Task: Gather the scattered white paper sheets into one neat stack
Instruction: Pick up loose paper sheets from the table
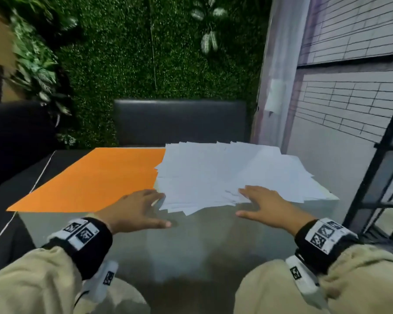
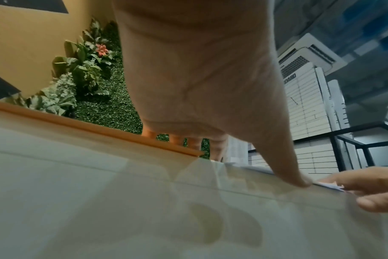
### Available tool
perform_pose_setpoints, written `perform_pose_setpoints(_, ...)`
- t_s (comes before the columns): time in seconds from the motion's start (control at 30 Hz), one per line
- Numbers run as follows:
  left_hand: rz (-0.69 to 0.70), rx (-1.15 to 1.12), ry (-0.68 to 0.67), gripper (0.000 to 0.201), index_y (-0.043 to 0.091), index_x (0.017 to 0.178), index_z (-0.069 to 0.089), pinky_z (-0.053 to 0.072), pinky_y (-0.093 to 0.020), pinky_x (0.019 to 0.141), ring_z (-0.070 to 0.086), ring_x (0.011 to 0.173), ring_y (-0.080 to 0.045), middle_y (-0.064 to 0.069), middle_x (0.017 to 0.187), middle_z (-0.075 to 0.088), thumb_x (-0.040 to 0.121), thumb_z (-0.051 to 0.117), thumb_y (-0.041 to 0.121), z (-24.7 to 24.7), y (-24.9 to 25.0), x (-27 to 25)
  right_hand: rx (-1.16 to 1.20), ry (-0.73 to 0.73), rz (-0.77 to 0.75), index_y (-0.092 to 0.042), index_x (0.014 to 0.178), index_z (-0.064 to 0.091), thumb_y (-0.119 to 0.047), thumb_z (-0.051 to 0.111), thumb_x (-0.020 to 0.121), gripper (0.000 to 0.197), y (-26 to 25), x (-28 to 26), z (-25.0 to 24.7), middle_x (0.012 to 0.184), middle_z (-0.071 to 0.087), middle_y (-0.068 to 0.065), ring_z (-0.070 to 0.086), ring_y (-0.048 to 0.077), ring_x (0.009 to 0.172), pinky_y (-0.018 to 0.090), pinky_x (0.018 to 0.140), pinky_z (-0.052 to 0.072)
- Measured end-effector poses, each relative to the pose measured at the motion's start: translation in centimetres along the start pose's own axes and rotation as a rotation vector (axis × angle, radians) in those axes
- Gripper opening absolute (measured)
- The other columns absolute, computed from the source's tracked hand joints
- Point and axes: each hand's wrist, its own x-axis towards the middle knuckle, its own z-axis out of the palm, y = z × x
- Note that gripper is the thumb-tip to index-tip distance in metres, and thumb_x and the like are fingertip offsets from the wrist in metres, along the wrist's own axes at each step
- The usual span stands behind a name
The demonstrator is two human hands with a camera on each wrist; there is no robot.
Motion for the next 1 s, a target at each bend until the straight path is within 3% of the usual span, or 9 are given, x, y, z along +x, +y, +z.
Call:
perform_pose_setpoints(0.2, 0.119, 0.039, 0.158, 0.1, 0.055, 0.168, 0.023, 0.025, -0.037, 0.131, 0.022, 0.165, -0.007, 0.019, 0.179, 0.021, 0.081, 0.046, 0.099, 2.0, 0.7, 1.4, 0.065, 0.159, -0.036, -0.042, 0.151, 0.051, -0.076, 0.059, 0.088, 0.072, 0.8, 1.2, 0.7, 0.156, 0.051, -0.016, 0.045, 0.011, 0.144, 0.033, 0.123, 0.034)
perform_pose_setpoints(0.33, 0.195, 0.072, 0.233, 0.091, 0.06, 0.164, 0.029, 0.014, -0.026, 0.126, 0.025, 0.163, -0.002, 0.027, 0.173, 0.025, 0.083, 0.043, 0.099, 3.7, 1.3, 2.5, 0.172, 0.265, -0.088, -0.051, 0.135, 0.063, -0.069, 0.062, 0.09, 0.049, 1.9, 1.5, 2.8, 0.139, 0.061, -0.025, 0.049, 0.0, 0.131, 0.03, 0.113, 0.042)
perform_pose_setpoints(0.43, 0.194, 0.065, 0.213, 0.092, 0.065, 0.162, 0.025, 0.01, -0.018, 0.121, 0.015, 0.16, 0.008, 0.037, 0.168, 0.015, 0.08, 0.038, 0.104, 2.7, 1.6, 4.0, 0.18, 0.217, -0.072, -0.066, 0.122, 0.057, -0.071, 0.061, 0.089, 0.033, 2.3, 2.1, 2.4, 0.125, 0.056, -0.041, 0.044, -0.014, 0.124, 0.013, 0.102, 0.038)
perform_pose_setpoints(0.57, 0.214, 0.053, 0.215, 0.086, 0.066, 0.16, 0.03, 0.026, -0.025, 0.117, 0.031, 0.158, -0.001, 0.032, 0.169, 0.029, 0.081, 0.043, 0.099, 2.5, 1.3, 5.5, 0.203, 0.218, -0.109, -0.057, 0.123, 0.065, -0.077, 0.056, 0.089, 0.04, 2.6, 2.5, 1.9, 0.12, 0.056, -0.038, 0.049, -0.008, 0.12, 0.014, 0.097, 0.043)
perform_pose_setpoints(0.67, 0.225, 0.07, 0.279, 0.076, 0.063, 0.157, 0.041, 0.04, -0.032, 0.106, 0.054, 0.147, -0.012, 0.024, 0.161, 0.051, 0.085, 0.051, 0.086, 3.3, 0.6, 6.1, 0.205, 0.224, -0.148, -0.056, 0.136, 0.059, -0.078, 0.055, 0.088, 0.053, 3.0, 2.2, 2.2, 0.138, 0.05, -0.038, 0.041, -0.01, 0.132, 0.02, 0.113, 0.038)
perform_pose_setpoints(0.77, 0.234, 0.053, 0.285, 0.074, 0.062, 0.156, 0.045, 0.043, -0.033, 0.112, 0.049, 0.149, -0.009, 0.024, 0.163, 0.049, 0.087, 0.04, 0.089, 2.9, 0.9, 5.9, 0.16, 0.173, -0.113, -0.056, 0.149, 0.046, -0.072, 0.055, 0.092, 0.06, 2.6, 2.0, 1.9, 0.161, 0.033, -0.031, 0.024, -0.006, 0.15, 0.029, 0.127, 0.018)
perform_pose_setpoints(0.87, 0.273, -0.026, 0.273, 0.085, 0.05, 0.151, 0.061, 0.047, -0.027, 0.108, 0.058, 0.141, -0.012, 0.015, 0.156, 0.06, 0.09, 0.022, 0.095, 2.5, 1.8, 4.7, 0.142, 0.146, -0.119, -0.053, 0.15, 0.049, -0.057, 0.052, 0.102, 0.048, 1.9, 1.9, 2.1, 0.165, 0.036, -0.023, 0.025, 0.004, 0.157, 0.04, 0.129, 0.018)
perform_pose_setpoints(0.93, 0.278, -0.077, 0.309, 0.074, 0.045, 0.14, 0.072, 0.056, -0.028, 0.102, 0.067, 0.13, -0.013, 0.013, 0.145, 0.07, 0.095, 0.032, 0.088, 2.6, 2.1, 3.9, 0.178, 0.16, -0.124, -0.048, 0.144, 0.058, -0.047, 0.055, 0.104, 0.04, 1.3, 1.7, 2.1, 0.159, 0.048, -0.019, 0.035, 0.007, 0.154, 0.036, 0.128, 0.024)
perform_pose_setpoints(1.0, 0.273, -0.12, 0.363, 0.054, 0.043, 0.131, 0.078, 0.061, -0.032, 0.096, 0.072, 0.123, -0.012, 0.017, 0.136, 0.075, 0.098, 0.044, 0.069, 2.7, 2.4, 3.6, 0.229, 0.198, -0.13, -0.043, 0.137, 0.067, -0.039, 0.06, 0.104, 0.033, 1.1, 1.7, 2.0, 0.151, 0.058, -0.017, 0.043, 0.006, 0.149, 0.02, 0.122, 0.027)
